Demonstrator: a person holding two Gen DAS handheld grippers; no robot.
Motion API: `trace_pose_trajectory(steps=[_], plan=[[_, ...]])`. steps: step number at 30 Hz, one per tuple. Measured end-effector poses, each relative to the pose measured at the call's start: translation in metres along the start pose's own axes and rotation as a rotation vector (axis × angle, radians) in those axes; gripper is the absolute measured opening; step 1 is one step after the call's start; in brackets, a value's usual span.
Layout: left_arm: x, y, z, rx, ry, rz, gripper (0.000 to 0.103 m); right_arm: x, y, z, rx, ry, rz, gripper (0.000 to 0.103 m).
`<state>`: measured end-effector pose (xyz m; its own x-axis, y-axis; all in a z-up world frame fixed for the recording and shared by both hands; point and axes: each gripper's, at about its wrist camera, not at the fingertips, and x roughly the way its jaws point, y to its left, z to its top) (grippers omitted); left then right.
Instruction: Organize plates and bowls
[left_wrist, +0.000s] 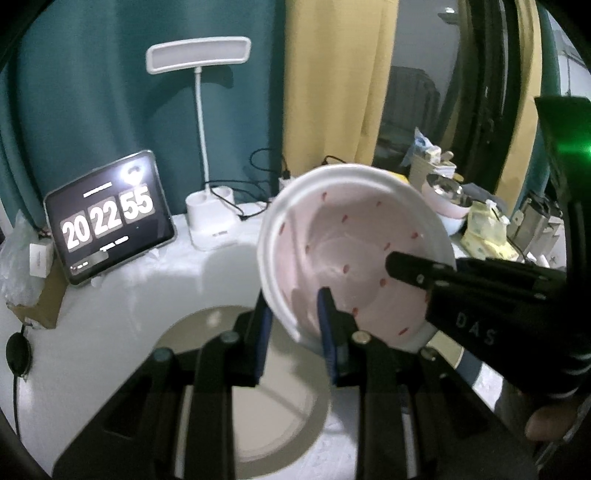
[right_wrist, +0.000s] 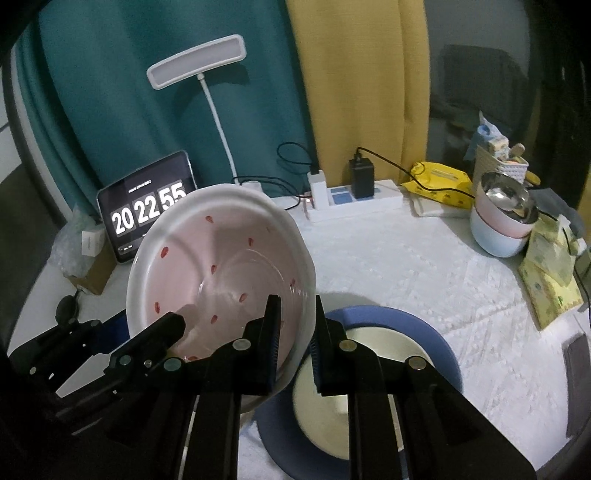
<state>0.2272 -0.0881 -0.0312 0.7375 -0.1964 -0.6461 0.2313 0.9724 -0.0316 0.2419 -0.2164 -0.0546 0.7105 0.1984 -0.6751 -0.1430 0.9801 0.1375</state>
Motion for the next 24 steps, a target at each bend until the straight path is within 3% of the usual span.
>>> trace_pose_trajectory(steps=[24], plan=[[0.015,-0.063,-0.022,0.068,0.057,-0.016,0.025,-0.018,-0.059,-0.034,0.057,0.011,-0.014,0.016]])
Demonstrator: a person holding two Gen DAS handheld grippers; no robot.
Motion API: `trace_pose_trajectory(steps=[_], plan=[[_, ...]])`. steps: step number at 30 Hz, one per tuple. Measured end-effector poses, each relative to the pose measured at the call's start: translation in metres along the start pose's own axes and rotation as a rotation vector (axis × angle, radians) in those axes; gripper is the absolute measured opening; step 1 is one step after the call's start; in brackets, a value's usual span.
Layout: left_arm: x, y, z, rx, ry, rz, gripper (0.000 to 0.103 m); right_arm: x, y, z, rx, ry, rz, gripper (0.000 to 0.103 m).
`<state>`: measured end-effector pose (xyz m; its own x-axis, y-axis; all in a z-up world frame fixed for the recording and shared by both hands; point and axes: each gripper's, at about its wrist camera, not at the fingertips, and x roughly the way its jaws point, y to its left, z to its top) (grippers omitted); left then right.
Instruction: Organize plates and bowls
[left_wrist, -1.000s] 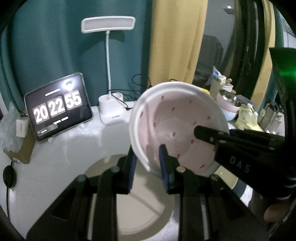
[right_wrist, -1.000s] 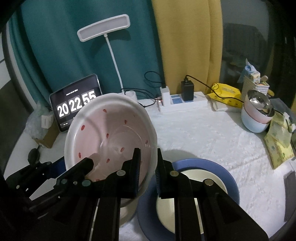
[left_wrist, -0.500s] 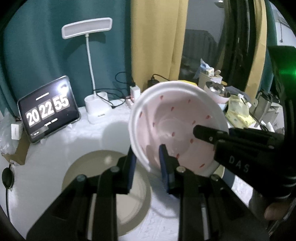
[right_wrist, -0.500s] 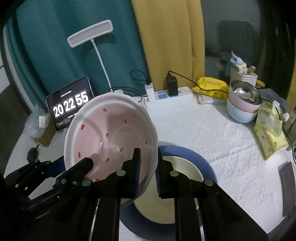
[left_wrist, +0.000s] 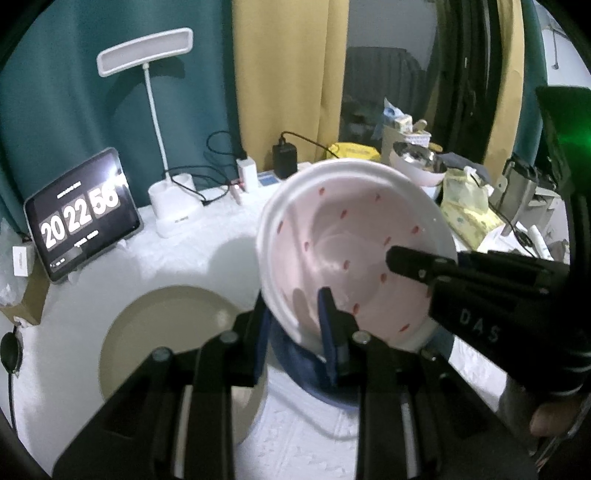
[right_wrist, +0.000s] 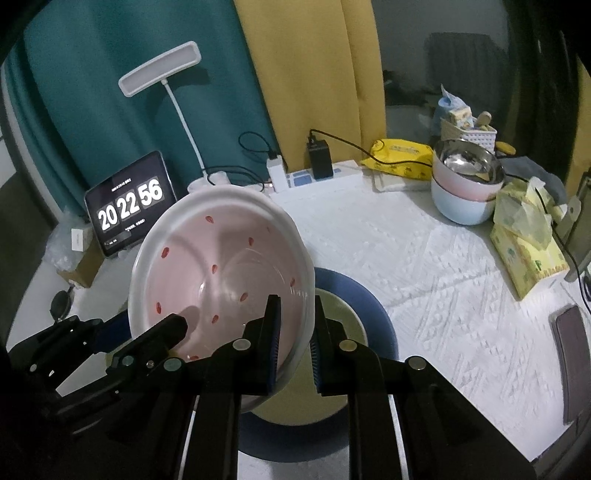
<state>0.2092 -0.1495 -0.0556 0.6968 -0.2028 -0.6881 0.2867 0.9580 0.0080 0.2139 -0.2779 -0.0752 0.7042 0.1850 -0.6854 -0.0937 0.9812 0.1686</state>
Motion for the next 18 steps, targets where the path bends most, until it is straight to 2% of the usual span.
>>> trace_pose_trajectory(steps=[18], plan=[[0.033,-0.019,-0.016,0.011,0.081,-0.009,0.025,0.022,-0.029,-0.021,0.023,0.068,-0.009,0.016]])
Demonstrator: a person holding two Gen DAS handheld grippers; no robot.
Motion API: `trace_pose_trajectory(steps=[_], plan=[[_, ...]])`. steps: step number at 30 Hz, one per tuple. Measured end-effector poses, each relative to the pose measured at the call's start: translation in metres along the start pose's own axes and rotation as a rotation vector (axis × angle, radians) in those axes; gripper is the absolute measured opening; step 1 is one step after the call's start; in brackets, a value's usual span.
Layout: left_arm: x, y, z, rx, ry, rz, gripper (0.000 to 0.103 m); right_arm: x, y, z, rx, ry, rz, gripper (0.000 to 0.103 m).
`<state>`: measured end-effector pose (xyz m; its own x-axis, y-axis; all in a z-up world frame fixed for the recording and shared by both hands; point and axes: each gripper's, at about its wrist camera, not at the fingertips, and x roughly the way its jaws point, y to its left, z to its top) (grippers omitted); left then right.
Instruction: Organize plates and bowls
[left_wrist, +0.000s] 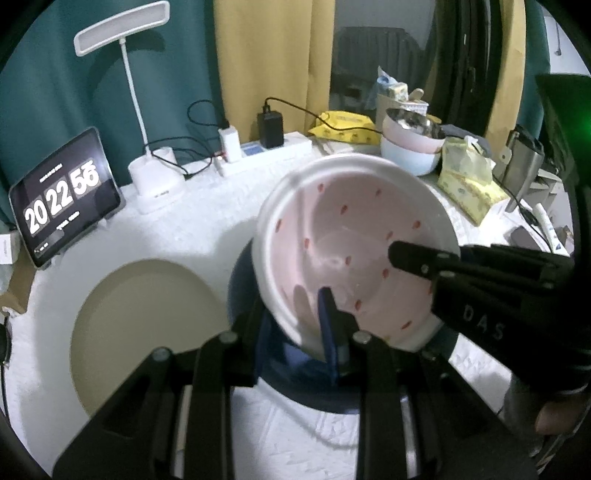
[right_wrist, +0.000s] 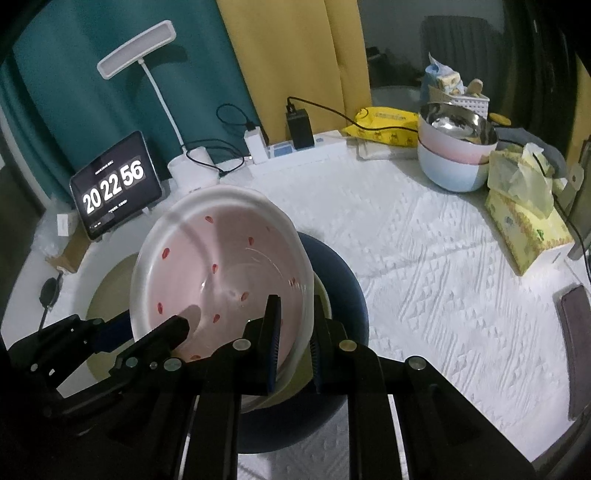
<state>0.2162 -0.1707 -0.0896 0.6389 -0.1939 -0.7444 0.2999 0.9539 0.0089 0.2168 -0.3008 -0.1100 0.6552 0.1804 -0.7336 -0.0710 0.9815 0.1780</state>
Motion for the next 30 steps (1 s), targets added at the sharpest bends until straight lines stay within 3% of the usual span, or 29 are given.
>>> trace_pose_trajectory(steps=[20,26,30], plan=[[0.021,0.001,-0.01,0.0,0.068,-0.022,0.029,0.019,-0.004,-0.006,0.001,0.051,-0.03,0.017],[0.021,0.003,-0.009,-0.003,0.069,-0.034,0.03,0.019,-0.004,-0.003,0.003,0.055,-0.031,0.02],[0.019,0.003,-0.009,0.001,0.066,-0.039,0.03,0.02,-0.002,-0.003,0.001,0.059,-0.019,0.03]])
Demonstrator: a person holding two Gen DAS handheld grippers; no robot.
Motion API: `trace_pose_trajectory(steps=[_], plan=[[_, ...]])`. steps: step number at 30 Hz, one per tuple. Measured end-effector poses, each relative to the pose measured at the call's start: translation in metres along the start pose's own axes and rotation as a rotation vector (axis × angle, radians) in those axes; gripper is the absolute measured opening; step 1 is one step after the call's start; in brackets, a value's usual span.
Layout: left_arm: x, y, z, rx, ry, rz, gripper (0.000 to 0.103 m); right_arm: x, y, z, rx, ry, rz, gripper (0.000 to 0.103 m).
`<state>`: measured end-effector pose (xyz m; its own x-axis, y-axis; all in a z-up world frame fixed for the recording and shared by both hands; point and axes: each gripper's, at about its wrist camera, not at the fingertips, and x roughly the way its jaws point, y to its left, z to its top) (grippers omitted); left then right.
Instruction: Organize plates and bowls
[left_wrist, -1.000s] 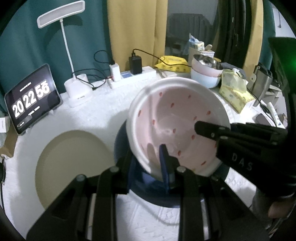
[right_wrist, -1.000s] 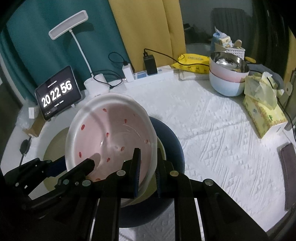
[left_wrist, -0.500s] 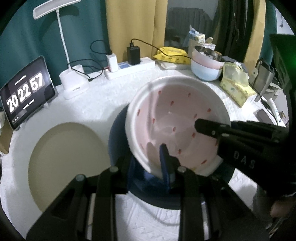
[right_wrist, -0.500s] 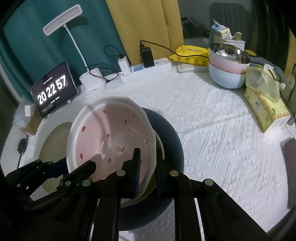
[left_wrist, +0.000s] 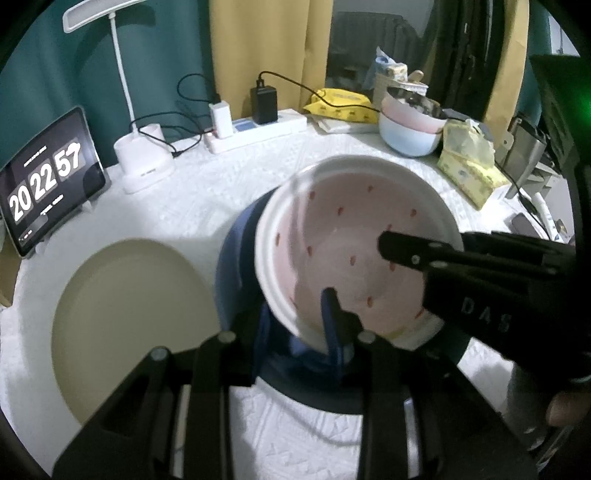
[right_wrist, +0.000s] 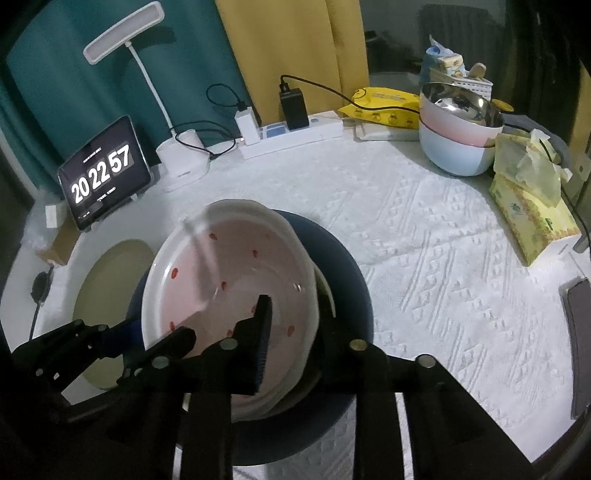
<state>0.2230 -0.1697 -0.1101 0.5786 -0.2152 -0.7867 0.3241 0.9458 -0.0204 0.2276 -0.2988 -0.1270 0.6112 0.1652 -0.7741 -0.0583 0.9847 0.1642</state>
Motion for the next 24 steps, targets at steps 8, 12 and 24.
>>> trace_pose_trajectory(steps=[8,12,24], plan=[[-0.008,0.006,-0.001,-0.012,-0.026,0.003,0.031,-0.004,0.007,0.001,0.001,-0.004,0.022,0.043],[-0.012,0.006,0.0,-0.01,-0.036,-0.002,0.032,-0.006,0.012,0.002,-0.018,-0.014,0.015,0.052],[-0.019,0.006,-0.001,-0.004,-0.053,0.003,0.032,-0.025,0.015,0.006,-0.025,-0.073,-0.01,0.065]])
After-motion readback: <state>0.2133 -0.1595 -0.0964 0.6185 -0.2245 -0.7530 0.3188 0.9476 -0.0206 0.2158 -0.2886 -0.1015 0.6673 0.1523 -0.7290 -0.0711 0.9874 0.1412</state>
